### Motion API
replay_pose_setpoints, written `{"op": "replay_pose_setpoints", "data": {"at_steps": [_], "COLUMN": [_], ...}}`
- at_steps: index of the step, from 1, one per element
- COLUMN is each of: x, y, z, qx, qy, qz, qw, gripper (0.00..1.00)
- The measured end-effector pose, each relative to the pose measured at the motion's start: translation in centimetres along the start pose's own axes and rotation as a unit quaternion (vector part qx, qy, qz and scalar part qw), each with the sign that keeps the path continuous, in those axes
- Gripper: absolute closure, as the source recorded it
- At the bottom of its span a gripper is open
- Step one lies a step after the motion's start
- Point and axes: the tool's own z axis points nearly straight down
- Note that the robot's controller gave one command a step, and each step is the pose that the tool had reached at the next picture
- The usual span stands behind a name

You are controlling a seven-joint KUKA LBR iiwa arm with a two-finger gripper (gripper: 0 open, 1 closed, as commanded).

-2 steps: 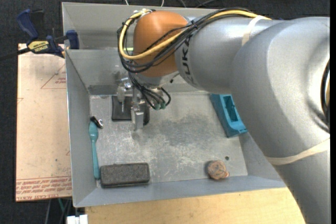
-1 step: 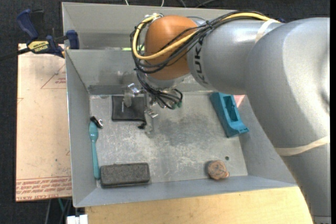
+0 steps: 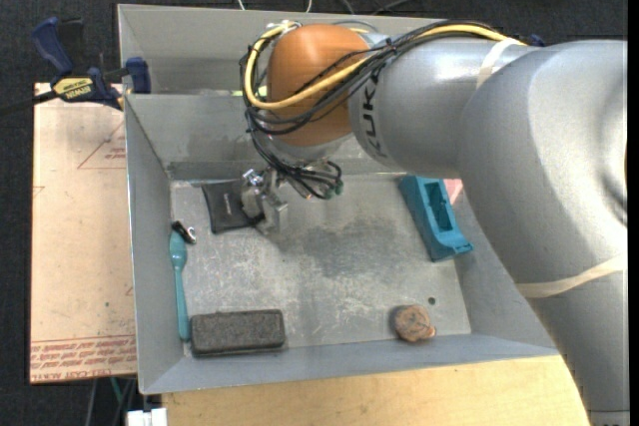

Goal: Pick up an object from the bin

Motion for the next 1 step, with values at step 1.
{"op": "replay_pose_setpoints", "data": {"at_steps": [1], "x": [0.0], "y": [0.0], "z": [0.0], "qx": [0.0], "qy": [-0.0001], "qz": [0.0], "qw": [1.0], "gripper": [1.0]}}
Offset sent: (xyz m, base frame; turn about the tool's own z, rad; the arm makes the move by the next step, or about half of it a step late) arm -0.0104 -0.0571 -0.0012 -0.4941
